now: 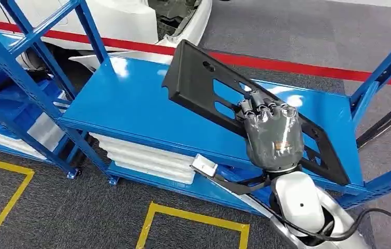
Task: Take the parts from the cabinet and place them on the table.
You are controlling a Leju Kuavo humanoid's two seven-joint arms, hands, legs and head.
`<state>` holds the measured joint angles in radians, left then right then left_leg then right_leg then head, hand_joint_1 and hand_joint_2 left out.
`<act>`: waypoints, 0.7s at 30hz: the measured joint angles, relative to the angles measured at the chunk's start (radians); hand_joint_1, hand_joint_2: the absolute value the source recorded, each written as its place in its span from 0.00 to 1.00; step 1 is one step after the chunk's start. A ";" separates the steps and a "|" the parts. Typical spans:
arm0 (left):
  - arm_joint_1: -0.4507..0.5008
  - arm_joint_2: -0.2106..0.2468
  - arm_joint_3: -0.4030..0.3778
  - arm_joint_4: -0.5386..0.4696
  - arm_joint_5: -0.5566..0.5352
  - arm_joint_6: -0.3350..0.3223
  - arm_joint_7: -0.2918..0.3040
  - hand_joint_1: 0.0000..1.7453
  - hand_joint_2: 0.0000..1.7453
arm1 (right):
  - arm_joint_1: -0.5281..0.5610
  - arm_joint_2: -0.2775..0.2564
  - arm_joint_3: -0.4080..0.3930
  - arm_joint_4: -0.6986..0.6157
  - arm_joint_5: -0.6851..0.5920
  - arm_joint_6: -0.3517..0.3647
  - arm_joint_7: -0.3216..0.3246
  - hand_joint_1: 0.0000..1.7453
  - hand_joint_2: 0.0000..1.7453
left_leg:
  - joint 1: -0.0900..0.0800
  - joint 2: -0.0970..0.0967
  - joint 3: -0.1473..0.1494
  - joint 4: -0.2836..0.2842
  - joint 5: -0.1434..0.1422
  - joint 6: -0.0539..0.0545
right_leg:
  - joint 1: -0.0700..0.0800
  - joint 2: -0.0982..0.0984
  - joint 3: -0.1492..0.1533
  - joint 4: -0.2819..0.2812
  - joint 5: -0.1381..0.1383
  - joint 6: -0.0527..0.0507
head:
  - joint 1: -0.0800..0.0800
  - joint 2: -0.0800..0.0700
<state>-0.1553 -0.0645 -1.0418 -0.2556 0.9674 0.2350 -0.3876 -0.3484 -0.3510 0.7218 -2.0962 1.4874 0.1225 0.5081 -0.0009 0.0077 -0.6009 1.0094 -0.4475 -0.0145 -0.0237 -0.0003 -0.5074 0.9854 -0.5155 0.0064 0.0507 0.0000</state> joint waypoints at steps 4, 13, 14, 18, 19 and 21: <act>0.001 0.000 0.000 0.000 0.000 0.000 0.000 0.00 1.00 | -0.001 0.000 0.000 0.000 0.000 0.002 0.000 1.00 1.00 | 0.007 -0.001 -0.080 0.245 -0.169 -0.019 | 0.005 -0.005 -0.031 0.005 0.019 -0.021 | -0.029 0.000; 0.001 0.000 0.000 0.000 0.003 0.000 0.000 0.00 1.00 | -0.001 0.000 -0.001 0.000 -0.001 0.005 0.000 1.00 1.00 | -0.007 -0.003 0.093 -0.013 -0.066 0.011 | 0.006 -0.006 -0.072 0.027 0.047 0.005 | -0.048 0.000; 0.001 0.000 0.000 0.000 0.003 0.000 0.000 0.00 1.00 | -0.001 0.000 -0.001 0.000 -0.001 0.005 0.000 1.00 1.00 | -0.008 -0.003 0.092 -0.015 -0.063 0.017 | 0.005 -0.006 -0.071 0.023 0.053 0.011 | -0.048 0.000; -0.004 0.000 0.000 0.000 0.003 0.000 0.000 0.00 1.00 | -0.002 -0.001 -0.002 0.000 -0.001 0.005 0.002 1.00 1.00 | 0.005 0.004 0.073 -0.042 -0.032 0.042 | 0.008 -0.001 -0.123 0.155 -0.071 0.025 | -0.032 0.000; -0.004 -0.001 0.000 0.000 0.002 0.000 0.000 0.00 1.00 | 0.000 -0.001 -0.002 0.001 -0.001 0.005 0.002 1.00 1.00 | 0.004 0.004 0.063 -0.039 -0.027 0.042 | 0.008 -0.001 -0.150 0.234 -0.115 0.028 | -0.026 0.000; -0.003 -0.001 0.000 0.000 0.002 0.000 0.000 0.00 1.00 | 0.001 -0.002 -0.002 0.002 -0.001 0.005 0.003 1.00 1.00 | 0.005 0.005 0.042 -0.029 -0.020 0.041 | 0.006 -0.002 -0.170 0.324 -0.137 0.034 | -0.019 0.000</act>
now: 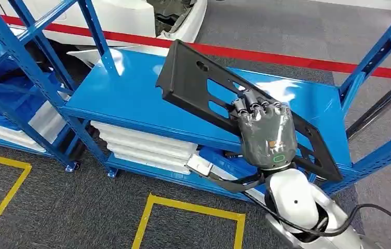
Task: Take the parts from the cabinet and place them on the table.
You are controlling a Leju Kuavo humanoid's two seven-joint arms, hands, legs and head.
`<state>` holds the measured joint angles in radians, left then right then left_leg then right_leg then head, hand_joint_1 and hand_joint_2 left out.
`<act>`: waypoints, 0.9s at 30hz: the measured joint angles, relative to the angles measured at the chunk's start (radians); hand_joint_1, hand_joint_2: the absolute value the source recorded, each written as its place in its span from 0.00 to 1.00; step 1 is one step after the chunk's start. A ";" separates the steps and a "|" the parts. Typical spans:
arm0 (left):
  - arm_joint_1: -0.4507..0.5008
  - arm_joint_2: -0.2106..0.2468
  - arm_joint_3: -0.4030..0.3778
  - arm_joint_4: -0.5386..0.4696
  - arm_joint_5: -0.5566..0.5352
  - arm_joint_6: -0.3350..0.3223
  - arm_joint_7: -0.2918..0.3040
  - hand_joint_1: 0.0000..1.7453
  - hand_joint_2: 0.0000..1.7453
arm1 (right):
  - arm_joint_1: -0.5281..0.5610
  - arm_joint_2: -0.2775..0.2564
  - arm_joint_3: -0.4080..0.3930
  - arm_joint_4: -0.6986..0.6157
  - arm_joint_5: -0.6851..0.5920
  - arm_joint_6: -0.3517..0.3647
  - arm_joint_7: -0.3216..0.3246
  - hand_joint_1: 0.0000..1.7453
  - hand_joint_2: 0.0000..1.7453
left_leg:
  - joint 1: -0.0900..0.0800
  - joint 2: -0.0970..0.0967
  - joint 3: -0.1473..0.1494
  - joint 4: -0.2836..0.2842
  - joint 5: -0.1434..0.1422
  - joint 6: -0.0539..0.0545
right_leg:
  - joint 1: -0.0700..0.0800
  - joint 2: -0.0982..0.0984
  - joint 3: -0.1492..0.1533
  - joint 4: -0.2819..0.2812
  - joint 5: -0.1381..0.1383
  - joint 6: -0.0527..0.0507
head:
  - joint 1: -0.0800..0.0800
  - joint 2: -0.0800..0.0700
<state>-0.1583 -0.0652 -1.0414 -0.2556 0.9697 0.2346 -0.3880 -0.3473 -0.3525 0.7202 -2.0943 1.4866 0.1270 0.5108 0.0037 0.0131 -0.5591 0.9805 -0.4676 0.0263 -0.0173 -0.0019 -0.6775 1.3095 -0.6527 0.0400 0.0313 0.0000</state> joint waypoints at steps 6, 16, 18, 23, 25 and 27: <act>-0.003 -0.001 0.000 0.000 -0.004 -0.008 0.000 0.00 1.00 | -0.001 0.000 0.000 0.002 0.000 0.000 0.000 1.00 1.00 | 0.000 -0.001 -0.042 0.035 0.014 -0.023 | 0.005 0.004 0.182 -0.308 0.111 -0.010 | 0.024 0.000; -0.001 0.000 0.000 0.000 -0.005 -0.014 0.002 0.00 1.00 | -0.002 0.000 0.000 0.008 0.000 0.001 -0.003 1.00 1.00 | 0.008 -0.007 -0.124 0.329 -0.148 -0.070 | -0.002 -0.004 0.110 -0.303 0.162 -0.054 | -0.018 0.000; -0.002 0.000 0.000 0.000 -0.005 -0.014 0.002 0.00 1.00 | -0.002 0.000 0.000 0.008 0.000 0.001 -0.003 1.00 1.00 | 0.009 -0.007 -0.026 0.181 -0.080 -0.065 | -0.002 -0.003 0.098 -0.294 0.167 -0.049 | -0.024 0.000; -0.003 0.000 0.000 0.000 -0.005 -0.014 0.002 0.00 1.00 | -0.003 0.000 0.000 0.009 0.000 0.001 -0.003 1.00 1.00 | -0.003 -0.009 0.050 0.020 -0.054 -0.041 | -0.002 -0.004 0.087 -0.294 0.191 -0.023 | -0.030 0.000; -0.005 -0.001 0.000 0.000 -0.005 -0.014 0.002 0.00 1.00 | -0.002 0.000 0.000 0.009 0.000 0.001 -0.003 1.00 1.00 | 0.009 -0.005 0.046 0.003 -0.035 -0.018 | -0.002 -0.003 0.082 -0.292 0.186 -0.010 | -0.030 0.000; -0.008 -0.001 0.000 0.000 -0.005 -0.014 0.002 0.00 1.00 | -0.004 0.000 0.000 0.009 0.000 0.001 -0.004 1.00 1.00 | 0.006 -0.003 0.026 0.002 -0.019 -0.002 | -0.002 0.000 0.048 -0.206 0.101 -0.008 | -0.017 0.000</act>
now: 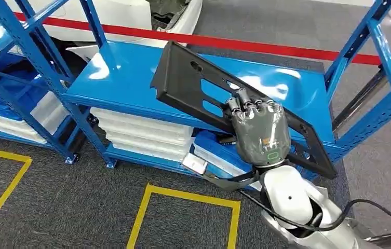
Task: Take the parts from the cabinet and place them on the table.
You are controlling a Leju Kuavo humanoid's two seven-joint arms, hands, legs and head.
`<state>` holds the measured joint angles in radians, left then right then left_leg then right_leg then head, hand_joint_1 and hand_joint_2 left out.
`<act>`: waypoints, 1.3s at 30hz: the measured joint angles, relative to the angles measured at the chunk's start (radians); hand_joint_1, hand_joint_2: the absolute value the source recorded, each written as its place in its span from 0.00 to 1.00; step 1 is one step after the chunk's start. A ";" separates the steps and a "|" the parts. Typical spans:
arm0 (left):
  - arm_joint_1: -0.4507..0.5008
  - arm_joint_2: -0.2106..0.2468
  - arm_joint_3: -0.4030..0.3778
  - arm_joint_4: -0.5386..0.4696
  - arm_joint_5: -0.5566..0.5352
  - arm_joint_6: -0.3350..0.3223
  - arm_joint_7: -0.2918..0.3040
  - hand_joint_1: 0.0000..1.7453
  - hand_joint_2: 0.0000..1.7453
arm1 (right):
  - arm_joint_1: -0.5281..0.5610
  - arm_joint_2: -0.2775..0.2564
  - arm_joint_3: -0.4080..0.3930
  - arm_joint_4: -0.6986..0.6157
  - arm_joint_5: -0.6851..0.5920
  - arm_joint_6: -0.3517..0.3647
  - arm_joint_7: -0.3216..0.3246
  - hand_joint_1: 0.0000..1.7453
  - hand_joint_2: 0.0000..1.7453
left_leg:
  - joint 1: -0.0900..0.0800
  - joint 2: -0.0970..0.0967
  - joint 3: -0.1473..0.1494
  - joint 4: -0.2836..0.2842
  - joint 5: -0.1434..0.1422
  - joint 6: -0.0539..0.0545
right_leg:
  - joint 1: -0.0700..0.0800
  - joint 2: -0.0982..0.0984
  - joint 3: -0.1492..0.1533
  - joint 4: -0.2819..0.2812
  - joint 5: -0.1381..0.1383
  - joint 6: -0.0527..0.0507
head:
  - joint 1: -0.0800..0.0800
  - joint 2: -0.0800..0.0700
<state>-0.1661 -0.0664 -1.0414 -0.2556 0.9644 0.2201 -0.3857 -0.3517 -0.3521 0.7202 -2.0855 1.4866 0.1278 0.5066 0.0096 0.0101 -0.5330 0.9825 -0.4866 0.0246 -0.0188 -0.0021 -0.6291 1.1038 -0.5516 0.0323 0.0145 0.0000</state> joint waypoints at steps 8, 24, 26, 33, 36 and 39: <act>0.001 0.000 0.000 0.000 -0.005 -0.002 0.003 0.00 1.00 | 0.004 0.000 0.000 0.013 -0.015 -0.034 -0.002 1.00 1.00 | -0.006 0.000 -0.075 0.028 0.040 -0.008 | 0.003 0.000 0.138 -0.103 0.001 -0.013 | 0.040 0.000; -0.002 -0.001 0.000 0.000 -0.008 0.016 0.008 0.00 1.00 | 0.101 0.028 -0.076 0.041 -0.134 -0.322 -0.021 1.00 1.00 | 0.010 -0.007 0.023 0.021 -0.051 -0.065 | -0.002 -0.004 0.035 -0.089 0.083 -0.026 | -0.013 0.000; 0.000 -0.001 0.000 0.000 -0.006 0.019 0.006 0.00 1.00 | 0.103 0.029 -0.084 0.043 -0.151 -0.337 -0.030 1.00 1.00 | 0.006 -0.012 0.014 0.022 -0.040 -0.050 | -0.002 -0.003 0.030 -0.086 0.088 -0.018 | -0.011 0.000; 0.005 -0.001 0.000 0.000 0.000 0.021 0.003 0.00 1.00 | 0.120 0.041 -0.115 0.049 -0.185 -0.359 -0.033 1.00 1.00 | 0.000 -0.005 -0.029 0.018 0.004 0.003 | -0.006 -0.003 -0.055 0.124 -0.067 0.011 | 0.016 0.000; 0.010 -0.001 0.000 0.000 0.002 0.021 0.001 0.00 1.00 | 0.132 0.044 -0.124 0.053 -0.191 -0.357 -0.020 1.00 1.00 | -0.009 -0.004 -0.053 0.022 0.019 0.005 | -0.003 -0.003 -0.053 0.200 -0.086 0.006 | 0.029 0.000; 0.011 -0.003 0.001 0.000 0.002 0.023 -0.003 0.00 1.00 | 0.134 0.046 -0.131 0.053 -0.175 -0.352 -0.013 1.00 1.00 | -0.014 -0.004 -0.062 0.023 0.031 0.002 | 0.010 -0.002 0.117 -0.063 0.015 -0.023 | 0.042 0.000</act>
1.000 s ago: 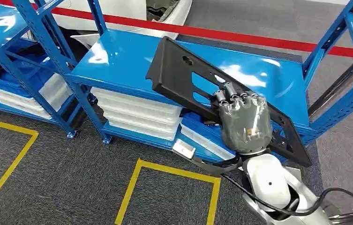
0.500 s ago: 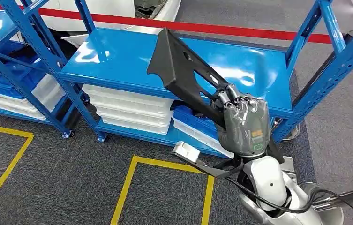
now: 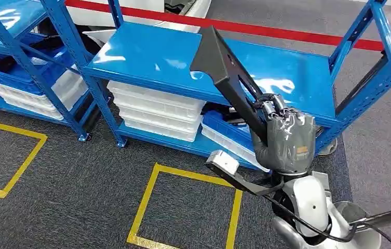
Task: Take the parts from the cabinet and place them on the table.
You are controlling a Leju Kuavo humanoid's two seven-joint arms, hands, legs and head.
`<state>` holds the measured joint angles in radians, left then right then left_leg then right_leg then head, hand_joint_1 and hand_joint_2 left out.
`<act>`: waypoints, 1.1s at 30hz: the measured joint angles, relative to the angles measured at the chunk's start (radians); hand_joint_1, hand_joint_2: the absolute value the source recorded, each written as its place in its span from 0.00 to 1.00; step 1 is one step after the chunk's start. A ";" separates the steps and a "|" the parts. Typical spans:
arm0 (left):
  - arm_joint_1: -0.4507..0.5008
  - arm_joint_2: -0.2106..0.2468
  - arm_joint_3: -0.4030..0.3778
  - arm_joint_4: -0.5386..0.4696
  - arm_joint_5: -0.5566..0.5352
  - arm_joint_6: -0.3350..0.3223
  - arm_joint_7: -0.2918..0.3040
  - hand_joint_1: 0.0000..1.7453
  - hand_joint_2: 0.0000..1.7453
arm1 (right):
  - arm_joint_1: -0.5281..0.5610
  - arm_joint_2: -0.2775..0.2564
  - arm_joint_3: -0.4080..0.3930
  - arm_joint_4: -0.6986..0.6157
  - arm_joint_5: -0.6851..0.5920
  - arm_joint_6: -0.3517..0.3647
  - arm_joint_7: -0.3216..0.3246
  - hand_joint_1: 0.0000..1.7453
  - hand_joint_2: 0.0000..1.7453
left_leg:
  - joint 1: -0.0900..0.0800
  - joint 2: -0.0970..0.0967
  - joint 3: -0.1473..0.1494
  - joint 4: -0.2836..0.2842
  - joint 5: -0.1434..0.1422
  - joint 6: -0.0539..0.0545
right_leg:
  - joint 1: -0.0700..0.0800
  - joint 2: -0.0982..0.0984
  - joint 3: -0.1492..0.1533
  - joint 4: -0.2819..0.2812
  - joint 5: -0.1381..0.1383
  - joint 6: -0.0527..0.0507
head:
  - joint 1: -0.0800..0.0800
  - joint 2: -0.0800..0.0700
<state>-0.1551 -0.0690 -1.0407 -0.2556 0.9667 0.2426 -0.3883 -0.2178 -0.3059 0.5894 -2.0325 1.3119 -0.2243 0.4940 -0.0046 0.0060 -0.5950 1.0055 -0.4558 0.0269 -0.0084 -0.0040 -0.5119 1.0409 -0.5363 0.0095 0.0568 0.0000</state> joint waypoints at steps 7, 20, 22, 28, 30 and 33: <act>0.000 -0.006 0.000 0.000 -0.005 0.001 -0.001 0.00 1.00 | 0.006 0.005 -0.015 0.000 0.022 0.005 0.008 1.00 1.00 | -0.002 -0.004 -0.030 0.043 -0.027 -0.040 | -0.002 -0.003 0.003 -0.073 0.035 -0.023 | -0.005 0.000; 0.002 -0.005 0.000 0.000 -0.013 -0.012 0.001 0.00 1.00 | 0.013 0.013 -0.018 -0.006 0.042 0.035 0.000 1.00 1.00 | 0.014 -0.009 0.070 0.005 -0.064 -0.036 | -0.011 -0.002 -0.080 -0.030 0.081 0.021 | -0.045 0.000; -0.001 -0.005 0.000 0.000 -0.013 -0.013 0.001 0.00 1.00 | 0.013 0.013 -0.019 -0.006 0.042 0.035 0.000 1.00 1.00 | 0.020 -0.004 0.058 -0.006 -0.045 -0.014 | -0.014 -0.001 -0.095 -0.003 0.044 0.030 | -0.040 0.000; 0.001 -0.005 0.000 0.000 -0.013 -0.013 0.001 0.00 1.00 | 0.016 0.013 -0.022 -0.006 0.043 0.037 0.000 1.00 1.00 | 0.009 0.000 0.010 -0.002 -0.013 -0.003 | -0.013 -0.001 -0.146 0.238 -0.091 0.029 | -0.003 0.000; 0.000 -0.006 0.000 0.000 -0.013 -0.013 0.001 0.00 1.00 | 0.016 0.013 -0.025 -0.006 0.047 0.042 -0.003 1.00 1.00 | 0.006 0.000 0.007 -0.002 -0.006 -0.006 | -0.005 0.000 -0.028 0.049 -0.014 0.011 | 0.004 0.000; -0.001 -0.006 0.000 0.000 -0.013 -0.014 0.001 0.00 1.00 | 0.013 0.013 -0.026 -0.009 0.050 0.043 -0.004 1.00 1.00 | 0.004 0.002 -0.004 0.002 0.007 -0.021 | 0.008 0.003 0.022 -0.059 0.002 -0.003 | 0.004 0.000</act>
<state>-0.1566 -0.0751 -1.0403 -0.2556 0.9533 0.2289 -0.3872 -0.2044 -0.2926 0.5631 -2.0417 1.3615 -0.1812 0.4902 -0.0001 0.0078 -0.5988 1.0076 -0.4493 0.0058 -0.0009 -0.0008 -0.4902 0.9815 -0.5344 0.0067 0.0610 0.0000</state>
